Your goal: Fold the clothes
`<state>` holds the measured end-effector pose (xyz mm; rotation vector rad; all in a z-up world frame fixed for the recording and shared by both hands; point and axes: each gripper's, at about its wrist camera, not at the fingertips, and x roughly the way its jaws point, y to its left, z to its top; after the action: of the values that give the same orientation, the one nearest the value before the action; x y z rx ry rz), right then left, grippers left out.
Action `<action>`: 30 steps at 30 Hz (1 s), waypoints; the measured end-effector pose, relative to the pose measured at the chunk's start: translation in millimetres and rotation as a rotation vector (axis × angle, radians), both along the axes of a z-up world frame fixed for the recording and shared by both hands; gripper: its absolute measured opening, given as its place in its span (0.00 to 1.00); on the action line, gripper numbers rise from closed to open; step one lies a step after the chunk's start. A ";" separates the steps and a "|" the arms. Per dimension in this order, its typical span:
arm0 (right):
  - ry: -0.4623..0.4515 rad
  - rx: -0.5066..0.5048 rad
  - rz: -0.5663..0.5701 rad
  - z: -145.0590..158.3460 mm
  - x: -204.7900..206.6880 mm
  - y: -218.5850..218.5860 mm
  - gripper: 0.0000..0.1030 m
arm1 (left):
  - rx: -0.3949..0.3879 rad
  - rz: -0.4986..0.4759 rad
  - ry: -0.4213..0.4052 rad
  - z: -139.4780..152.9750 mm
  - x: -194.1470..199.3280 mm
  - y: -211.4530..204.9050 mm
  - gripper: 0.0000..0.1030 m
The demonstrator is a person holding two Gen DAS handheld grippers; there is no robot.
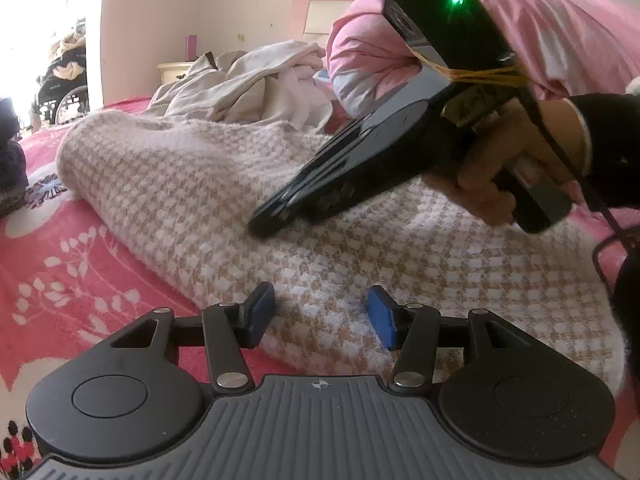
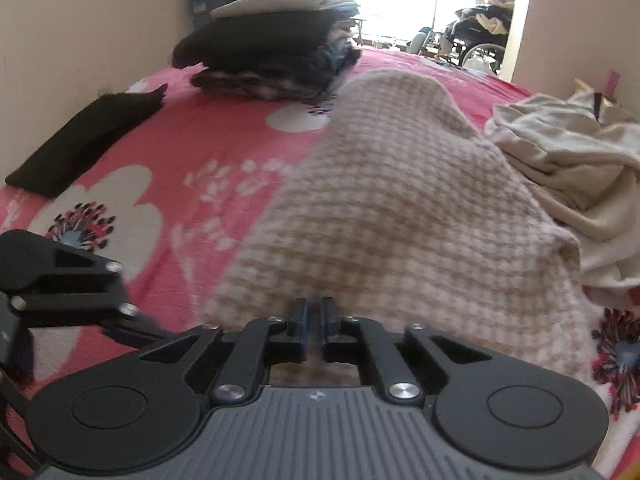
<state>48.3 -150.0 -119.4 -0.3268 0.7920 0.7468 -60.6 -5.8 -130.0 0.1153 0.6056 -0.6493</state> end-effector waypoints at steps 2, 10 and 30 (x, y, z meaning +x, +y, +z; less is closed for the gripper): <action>0.000 0.004 -0.047 1.2 13.0 -17.9 0.00 | -0.004 -0.004 0.002 0.1 -0.4 1.1 0.50; 0.023 0.062 -0.341 2.3 59.6 -98.0 0.00 | -0.031 -0.024 0.029 3.2 3.9 9.3 0.50; 0.092 0.190 -0.271 13.1 45.8 -25.9 0.11 | -0.536 0.488 0.332 14.4 206.7 155.2 0.81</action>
<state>94.1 -175.9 -106.3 -0.0129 0.8252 0.5788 146.1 149.4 -115.6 -0.6358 0.7242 -0.3357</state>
